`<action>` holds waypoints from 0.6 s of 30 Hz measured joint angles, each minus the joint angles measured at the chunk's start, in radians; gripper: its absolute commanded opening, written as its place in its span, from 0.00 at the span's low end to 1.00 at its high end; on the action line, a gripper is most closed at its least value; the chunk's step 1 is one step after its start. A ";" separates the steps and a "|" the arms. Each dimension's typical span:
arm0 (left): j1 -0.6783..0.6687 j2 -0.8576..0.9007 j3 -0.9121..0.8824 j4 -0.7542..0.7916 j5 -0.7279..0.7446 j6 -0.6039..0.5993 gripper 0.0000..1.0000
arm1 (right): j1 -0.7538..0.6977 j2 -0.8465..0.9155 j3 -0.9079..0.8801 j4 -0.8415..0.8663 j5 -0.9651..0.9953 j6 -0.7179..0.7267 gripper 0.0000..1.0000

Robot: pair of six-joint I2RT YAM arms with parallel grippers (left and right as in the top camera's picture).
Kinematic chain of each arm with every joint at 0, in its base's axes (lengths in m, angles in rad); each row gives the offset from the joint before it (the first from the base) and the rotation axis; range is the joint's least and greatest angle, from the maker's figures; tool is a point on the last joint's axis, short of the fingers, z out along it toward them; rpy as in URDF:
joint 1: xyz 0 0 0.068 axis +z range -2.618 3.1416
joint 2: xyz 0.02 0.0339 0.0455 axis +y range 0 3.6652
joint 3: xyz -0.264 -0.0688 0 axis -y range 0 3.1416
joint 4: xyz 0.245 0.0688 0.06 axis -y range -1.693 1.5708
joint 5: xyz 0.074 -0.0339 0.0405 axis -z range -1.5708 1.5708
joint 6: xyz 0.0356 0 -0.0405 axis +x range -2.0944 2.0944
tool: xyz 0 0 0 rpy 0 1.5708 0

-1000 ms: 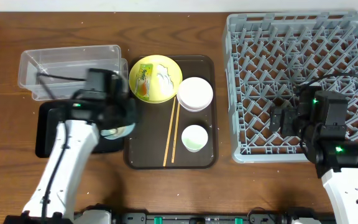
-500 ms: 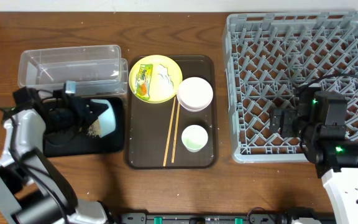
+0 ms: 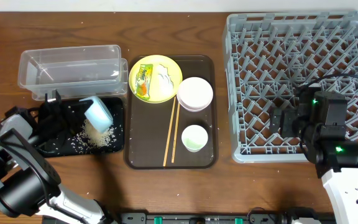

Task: Sort waste into correct bins and load items into the dishwasher rack
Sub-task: 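Lift the blue bowl and tip the rice onto the black tray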

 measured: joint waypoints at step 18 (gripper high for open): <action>0.014 0.000 0.000 -0.001 0.020 -0.031 0.06 | 0.000 0.000 0.000 0.000 0.000 0.000 0.99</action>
